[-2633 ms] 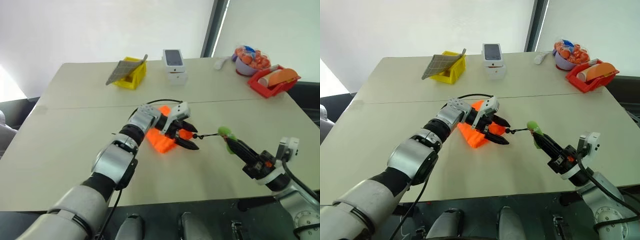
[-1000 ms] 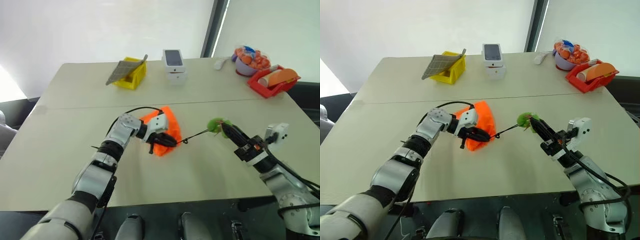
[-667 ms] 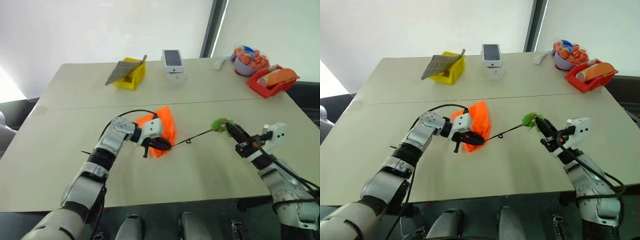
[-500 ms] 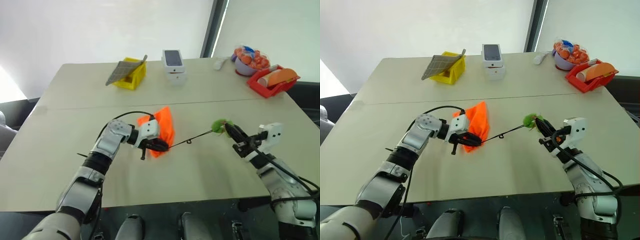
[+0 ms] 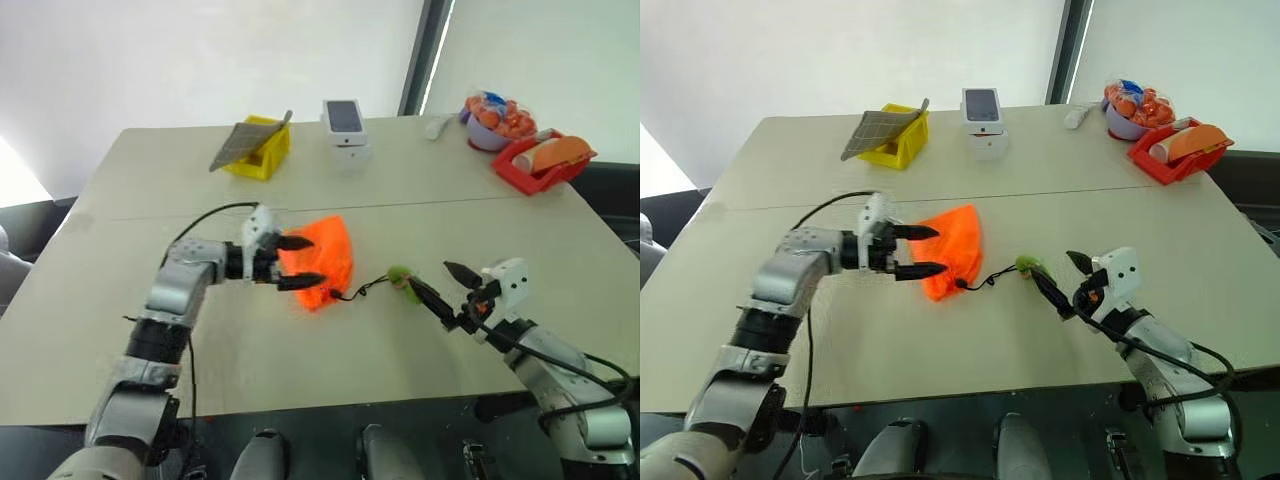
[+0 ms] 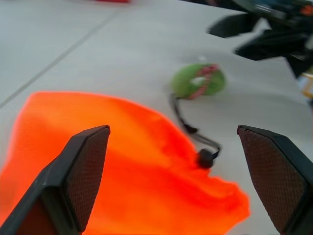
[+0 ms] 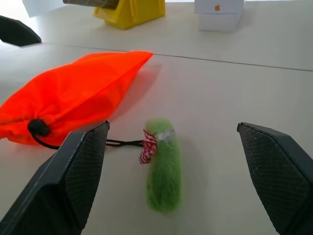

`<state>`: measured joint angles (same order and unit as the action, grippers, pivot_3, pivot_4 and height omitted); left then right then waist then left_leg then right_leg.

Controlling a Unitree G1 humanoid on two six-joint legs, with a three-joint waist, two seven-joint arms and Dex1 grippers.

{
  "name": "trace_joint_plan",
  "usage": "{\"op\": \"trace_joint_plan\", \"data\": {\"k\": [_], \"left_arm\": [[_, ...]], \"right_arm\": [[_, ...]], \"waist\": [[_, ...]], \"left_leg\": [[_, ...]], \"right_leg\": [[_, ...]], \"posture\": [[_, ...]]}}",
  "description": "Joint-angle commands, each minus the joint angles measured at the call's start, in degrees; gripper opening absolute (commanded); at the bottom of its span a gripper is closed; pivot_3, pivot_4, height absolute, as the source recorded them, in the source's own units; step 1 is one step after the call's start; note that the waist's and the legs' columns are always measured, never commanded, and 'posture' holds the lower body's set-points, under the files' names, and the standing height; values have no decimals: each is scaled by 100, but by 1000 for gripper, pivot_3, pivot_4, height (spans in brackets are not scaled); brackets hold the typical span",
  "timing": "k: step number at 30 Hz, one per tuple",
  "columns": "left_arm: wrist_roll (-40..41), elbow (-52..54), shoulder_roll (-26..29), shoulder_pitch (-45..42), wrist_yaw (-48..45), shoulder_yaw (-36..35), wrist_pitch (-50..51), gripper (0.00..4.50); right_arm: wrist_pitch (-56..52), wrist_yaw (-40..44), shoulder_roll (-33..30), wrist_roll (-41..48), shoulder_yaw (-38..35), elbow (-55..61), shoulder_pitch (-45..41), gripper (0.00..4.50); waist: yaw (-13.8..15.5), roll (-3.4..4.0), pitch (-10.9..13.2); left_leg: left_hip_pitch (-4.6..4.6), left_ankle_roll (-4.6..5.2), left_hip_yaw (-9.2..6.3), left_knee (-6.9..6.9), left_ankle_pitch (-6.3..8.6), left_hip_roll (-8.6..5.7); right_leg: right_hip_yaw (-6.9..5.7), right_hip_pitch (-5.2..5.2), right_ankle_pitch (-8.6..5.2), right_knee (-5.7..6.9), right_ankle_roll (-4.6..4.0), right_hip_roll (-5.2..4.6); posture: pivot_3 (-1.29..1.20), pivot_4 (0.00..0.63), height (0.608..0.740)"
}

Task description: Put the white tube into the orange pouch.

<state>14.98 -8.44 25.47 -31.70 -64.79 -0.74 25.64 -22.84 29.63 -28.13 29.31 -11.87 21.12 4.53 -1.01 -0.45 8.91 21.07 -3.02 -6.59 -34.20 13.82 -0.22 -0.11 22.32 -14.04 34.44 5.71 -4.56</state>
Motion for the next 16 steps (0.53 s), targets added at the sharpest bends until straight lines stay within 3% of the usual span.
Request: {"op": "trace_joint_plan", "data": {"k": [1, 10, 16], "left_arm": [[43, 118, 142, 287, 723, -509, -133, 4500], [-132, 435, 157, 1420, 2258, -1093, -617, 4500], [35, 628, 92, 1816, 2612, -1139, -675, 4500]], "right_arm": [[249, 109, -26, -59, -190, -23, 58, 4477], [725, 277, 92, -191, -246, -678, 21, 4477], [825, 498, 56, -141, -245, -950, -129, 4477]], "waist": [[22, 0, 0], [32, -3, 0], [37, -2, 0]], "left_leg": [[0, 0, 0, 0, 0, 0], [0, -2, 1, -2, -1, 0], [-1, -4, 2, -2, -1, 0]], "right_leg": [[0, -1, -1, 0, -1, 0], [1, -3, 8, -3, -17, -3], [1, -4, 2, -4, -9, -3]], "posture": [[0, 150, 740], [0, 150, 740], [0, 150, 740]]}}
